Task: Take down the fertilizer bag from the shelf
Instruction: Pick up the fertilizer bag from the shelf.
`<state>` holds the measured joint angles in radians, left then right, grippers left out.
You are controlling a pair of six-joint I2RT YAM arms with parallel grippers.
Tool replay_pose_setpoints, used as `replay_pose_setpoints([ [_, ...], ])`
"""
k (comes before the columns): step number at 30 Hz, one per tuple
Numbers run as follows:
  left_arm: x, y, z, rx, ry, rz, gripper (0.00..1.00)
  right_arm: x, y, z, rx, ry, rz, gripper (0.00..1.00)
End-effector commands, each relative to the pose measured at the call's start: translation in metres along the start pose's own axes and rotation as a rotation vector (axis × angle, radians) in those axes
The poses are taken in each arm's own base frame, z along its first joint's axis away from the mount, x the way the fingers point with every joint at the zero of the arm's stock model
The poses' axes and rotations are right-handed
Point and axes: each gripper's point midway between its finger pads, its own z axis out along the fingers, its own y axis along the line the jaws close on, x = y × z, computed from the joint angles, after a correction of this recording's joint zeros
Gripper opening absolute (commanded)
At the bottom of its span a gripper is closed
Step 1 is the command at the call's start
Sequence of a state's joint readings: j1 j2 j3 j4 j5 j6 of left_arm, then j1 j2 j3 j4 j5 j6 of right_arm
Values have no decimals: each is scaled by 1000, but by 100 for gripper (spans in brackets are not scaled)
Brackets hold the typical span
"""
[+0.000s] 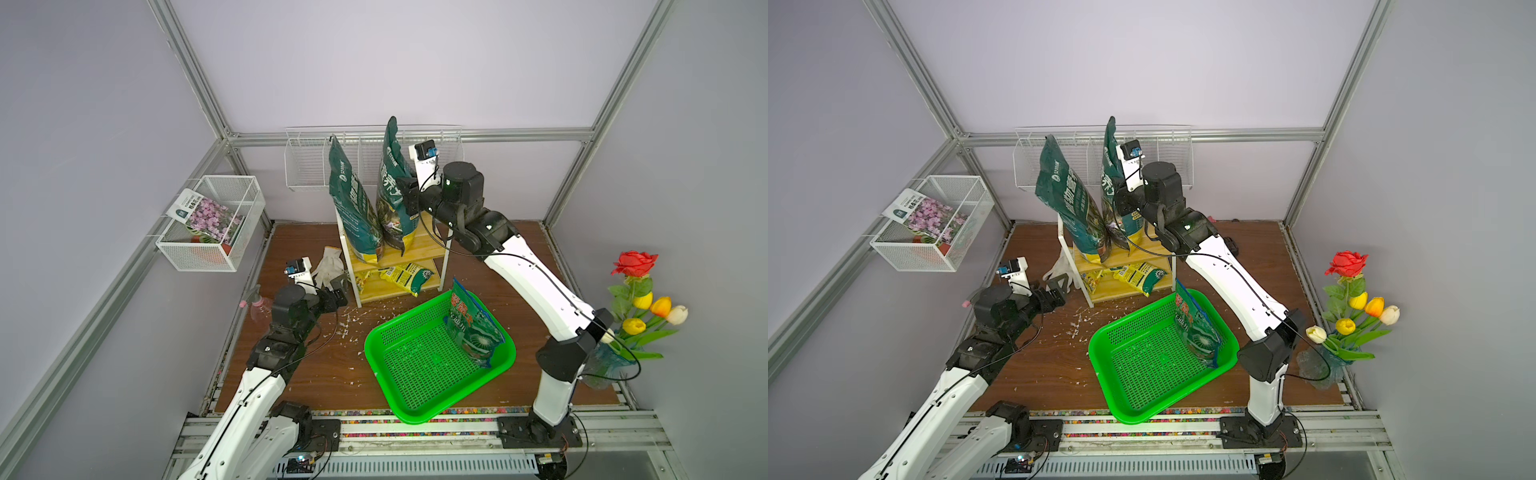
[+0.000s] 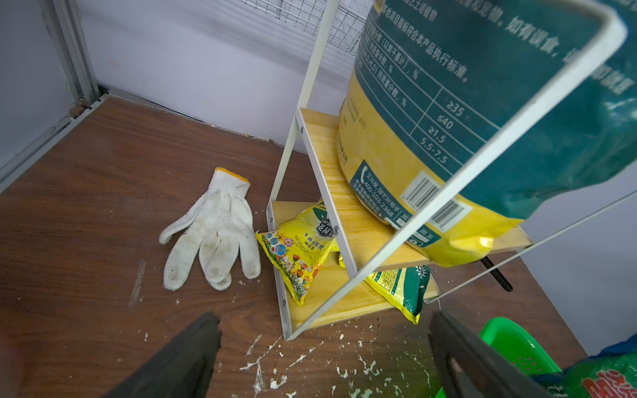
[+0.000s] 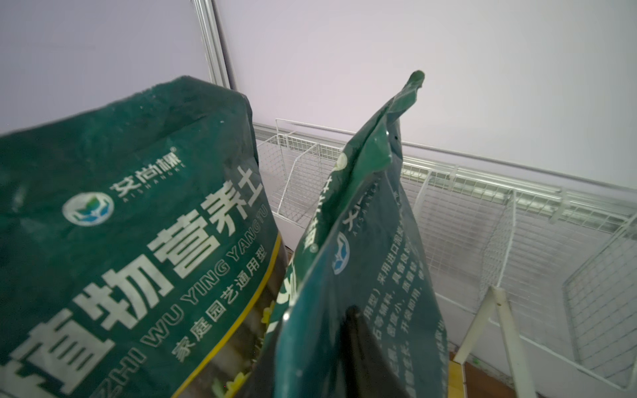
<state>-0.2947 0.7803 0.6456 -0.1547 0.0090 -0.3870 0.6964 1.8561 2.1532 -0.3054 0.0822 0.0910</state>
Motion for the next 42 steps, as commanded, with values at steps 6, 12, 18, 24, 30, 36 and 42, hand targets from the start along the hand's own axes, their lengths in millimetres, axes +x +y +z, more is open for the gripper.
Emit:
replay_pose_setpoints([
  [6,2,0,-2,15,-8,1,99,-20,-2,-6,21,-62,-3,0],
  [12,2,-1,-2,15,-8,2,99,-41,-1,-17,21,-96,-17,0],
  [18,2,0,-1,14,-9,2,99,-62,4,-39,15,-137,-49,0],
  [24,5,0,1,19,2,-3,99,-80,8,-61,1,-168,-85,0],
  [30,5,1,2,15,0,-1,99,-85,13,-81,10,-156,-129,0],
  [36,7,2,4,12,6,-2,99,-90,22,-96,0,-158,-164,0],
  [42,8,4,5,0,4,5,99,-89,28,-120,-2,-157,-177,0],
])
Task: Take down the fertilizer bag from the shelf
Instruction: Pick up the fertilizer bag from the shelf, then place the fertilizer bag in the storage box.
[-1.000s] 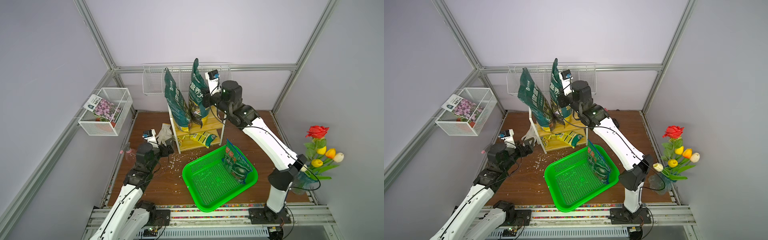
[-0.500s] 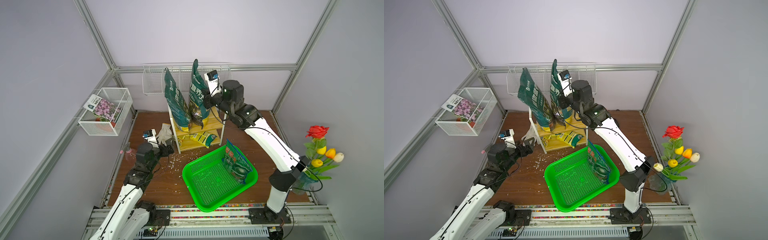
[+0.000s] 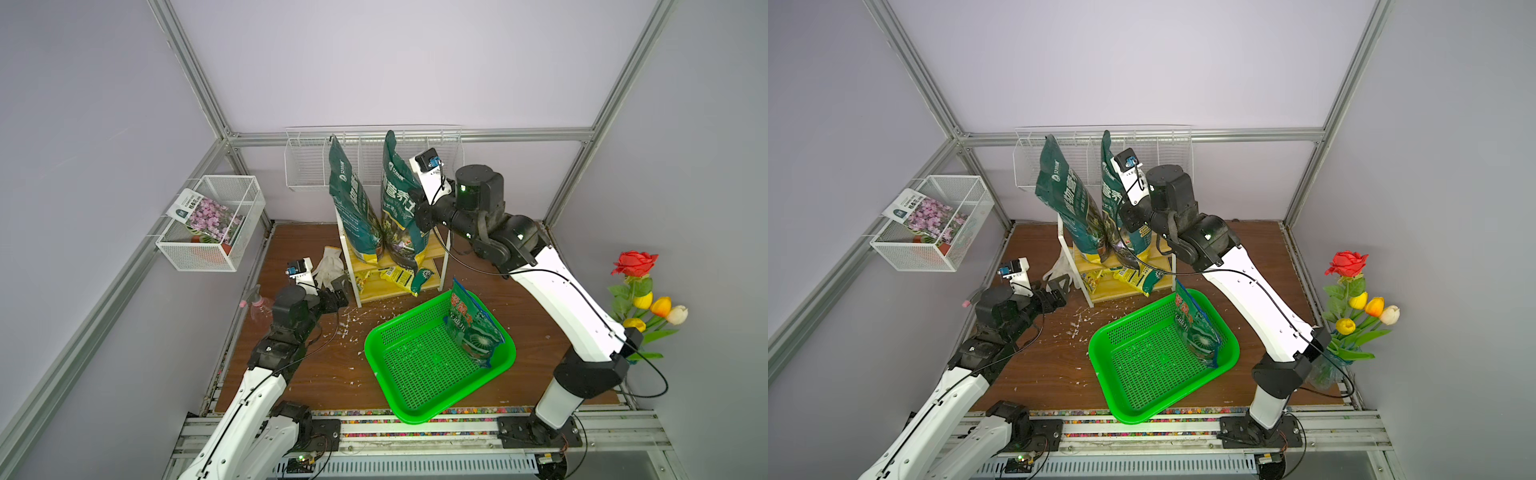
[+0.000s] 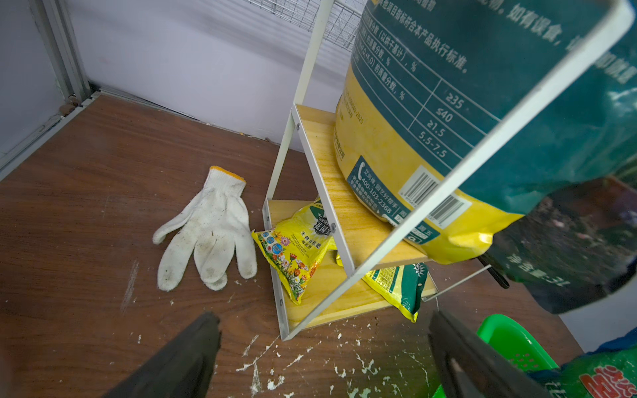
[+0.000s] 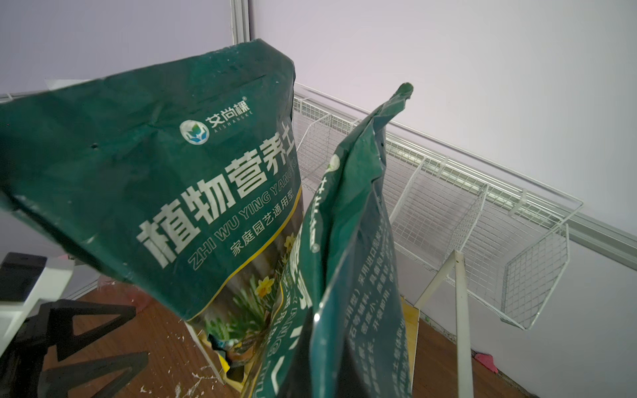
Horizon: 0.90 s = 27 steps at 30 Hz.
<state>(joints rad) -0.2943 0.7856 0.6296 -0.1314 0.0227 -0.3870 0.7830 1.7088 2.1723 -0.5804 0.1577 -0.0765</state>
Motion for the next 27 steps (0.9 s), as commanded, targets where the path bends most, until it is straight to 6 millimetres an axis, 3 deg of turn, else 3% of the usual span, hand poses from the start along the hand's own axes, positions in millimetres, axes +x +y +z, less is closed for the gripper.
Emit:
replay_pose_setpoints([
  [1,4,5,2,-14,0,4,99,-73,-10,-63,40,-266,9,0],
  [9,9,6,5,-13,11,4,98,-66,-13,-106,27,-298,46,0],
  [27,15,6,8,-1,25,6,98,-35,0,-161,-39,-264,69,0],
])
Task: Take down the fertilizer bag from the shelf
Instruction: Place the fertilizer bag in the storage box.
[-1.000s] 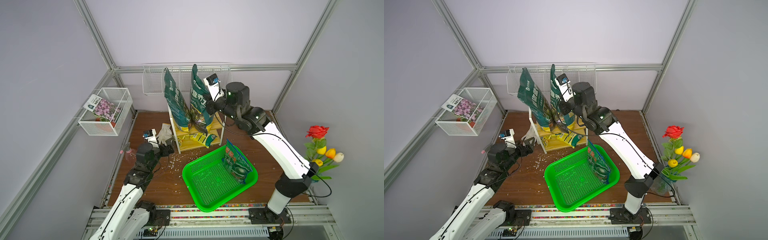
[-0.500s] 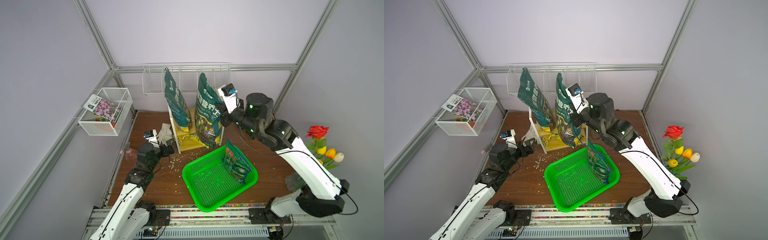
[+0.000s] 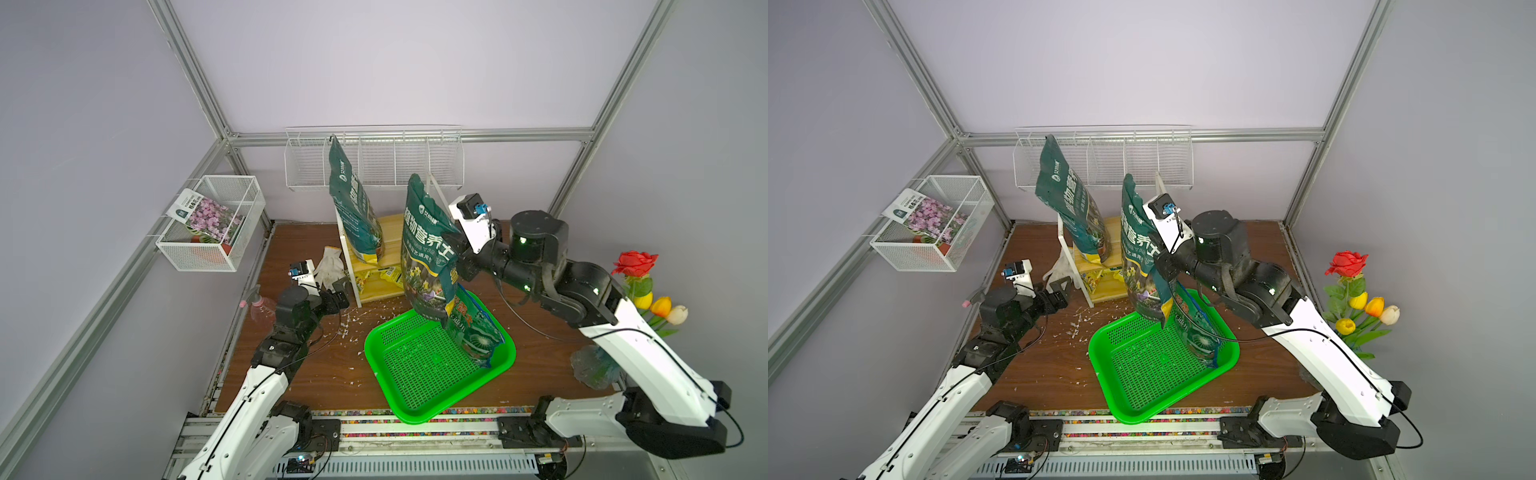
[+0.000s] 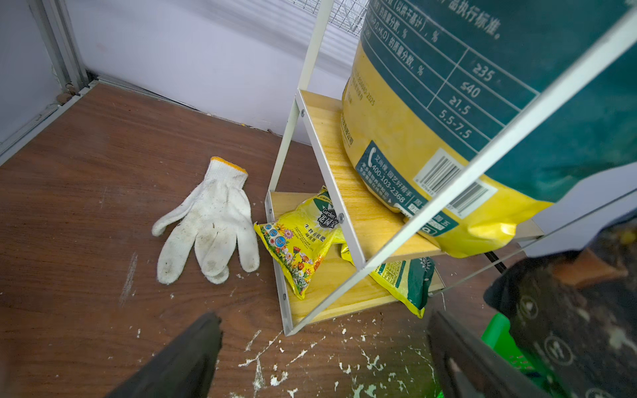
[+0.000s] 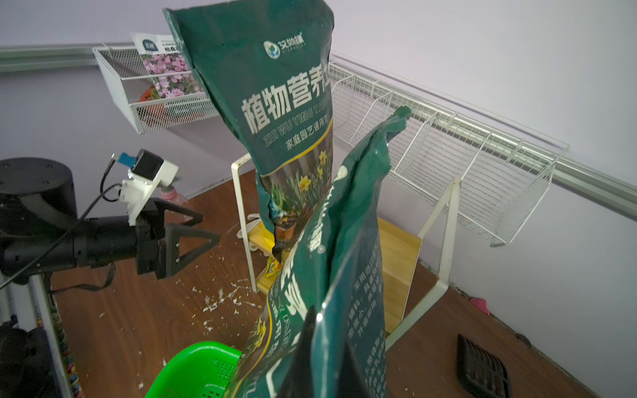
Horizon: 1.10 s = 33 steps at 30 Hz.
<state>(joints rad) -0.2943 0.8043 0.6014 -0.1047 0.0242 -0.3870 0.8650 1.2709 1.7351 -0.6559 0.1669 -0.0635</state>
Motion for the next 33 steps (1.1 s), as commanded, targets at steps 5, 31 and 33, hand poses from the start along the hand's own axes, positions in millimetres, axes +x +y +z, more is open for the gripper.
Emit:
replay_pose_setpoints([
  [5,7,-5,0,39,28,-28,97,-63,-13,-61,20,-311,100,0],
  [31,53,-65,-13,243,314,-173,97,29,-3,-45,25,-155,97,0],
  [33,55,-69,-13,256,328,-182,97,35,0,-45,12,-158,86,0],
])
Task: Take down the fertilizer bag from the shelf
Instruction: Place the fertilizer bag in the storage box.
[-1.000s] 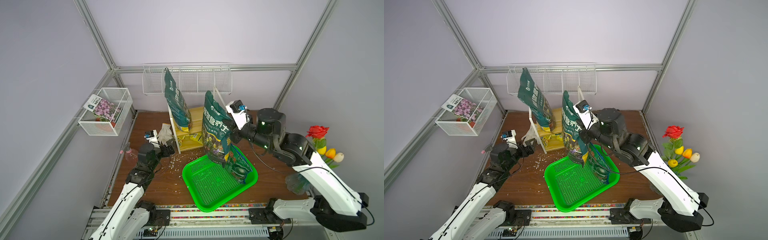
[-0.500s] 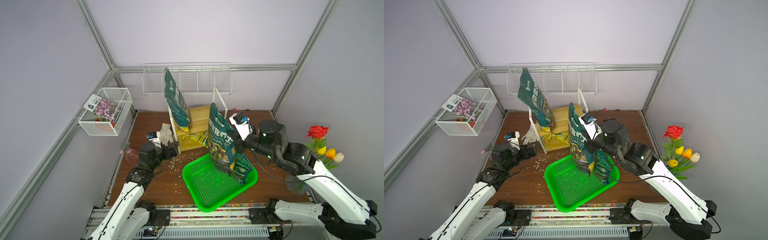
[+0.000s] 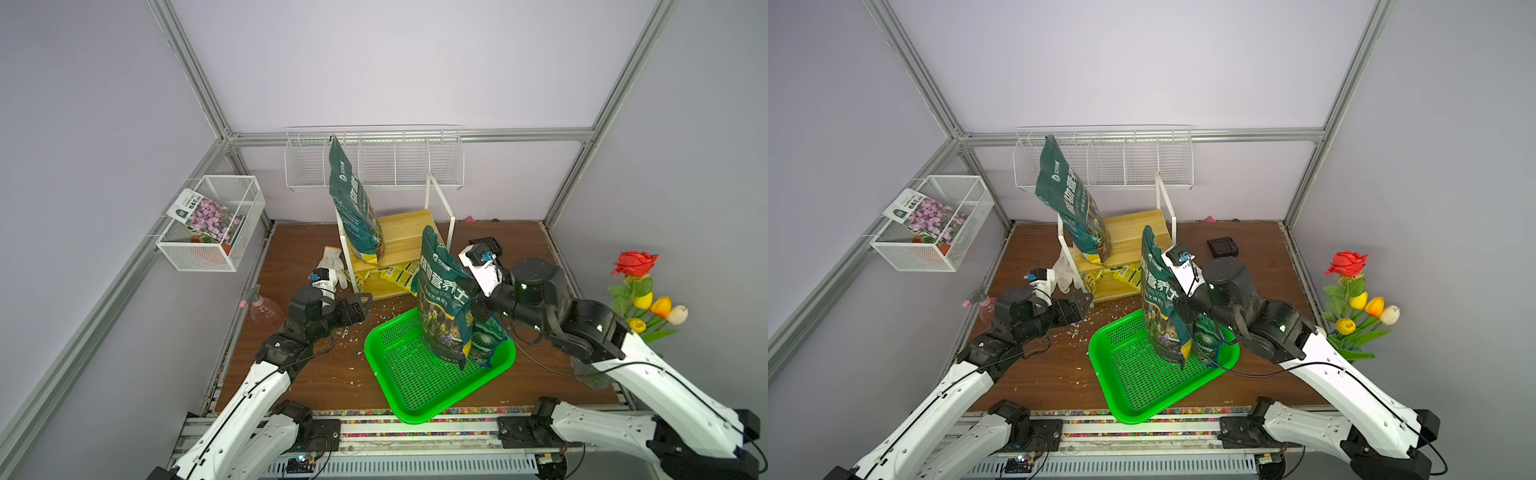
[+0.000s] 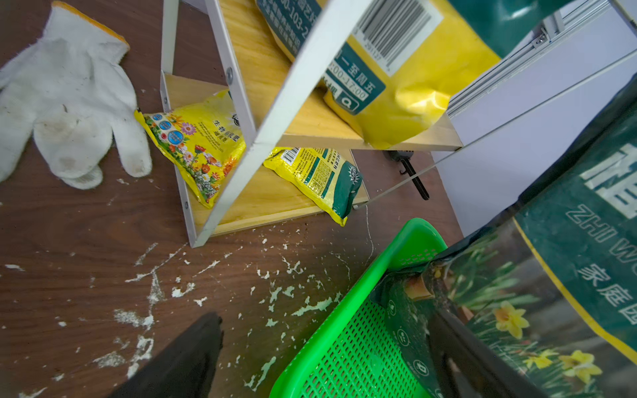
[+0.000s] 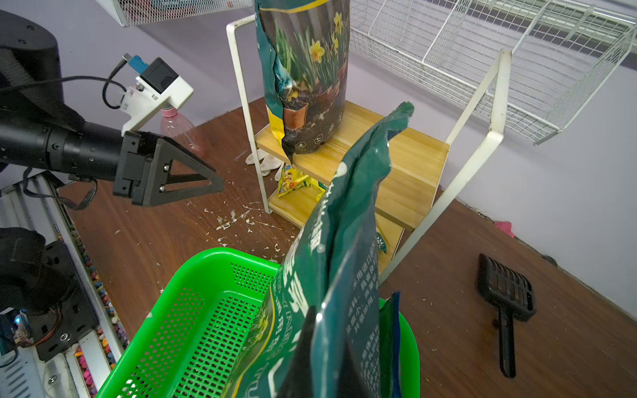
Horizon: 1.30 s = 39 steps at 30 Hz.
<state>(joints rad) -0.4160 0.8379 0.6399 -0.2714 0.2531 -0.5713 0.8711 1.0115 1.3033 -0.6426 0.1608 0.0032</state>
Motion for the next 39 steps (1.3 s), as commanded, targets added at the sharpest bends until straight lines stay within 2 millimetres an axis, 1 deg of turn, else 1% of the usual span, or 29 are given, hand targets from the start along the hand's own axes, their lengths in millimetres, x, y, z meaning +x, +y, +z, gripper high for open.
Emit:
replay_pose_setpoints([
  [1,-1,-16,-1,49,28,-24,97,-66,-8,-34,23,-314,37,0],
  [5,9,-25,4,69,68,-23,97,-47,-10,-29,46,-330,25,0],
  [9,16,-33,7,82,91,-18,97,-34,-14,-29,77,-366,35,0],
  [13,19,-38,12,99,102,-25,97,-19,-13,-22,77,-330,37,0],
  [16,21,-40,18,103,114,-32,97,-7,-12,-19,77,-314,50,0],
  [20,23,-43,21,106,114,-29,97,14,-18,-20,107,-302,91,0],
  [23,23,-41,22,99,105,-27,97,29,-19,-23,113,-315,128,0],
  [26,23,-40,23,93,103,-24,97,42,-17,-22,98,-306,160,0],
  [30,22,-39,24,91,102,-24,97,52,-10,-17,59,-253,168,0],
  [32,22,-39,24,90,100,-25,97,55,-8,-13,55,-221,164,3],
  [36,22,-38,22,88,92,-29,97,55,-8,-12,58,-212,160,14],
  [39,22,-37,21,86,88,-29,97,50,-9,-15,59,-231,166,34],
])
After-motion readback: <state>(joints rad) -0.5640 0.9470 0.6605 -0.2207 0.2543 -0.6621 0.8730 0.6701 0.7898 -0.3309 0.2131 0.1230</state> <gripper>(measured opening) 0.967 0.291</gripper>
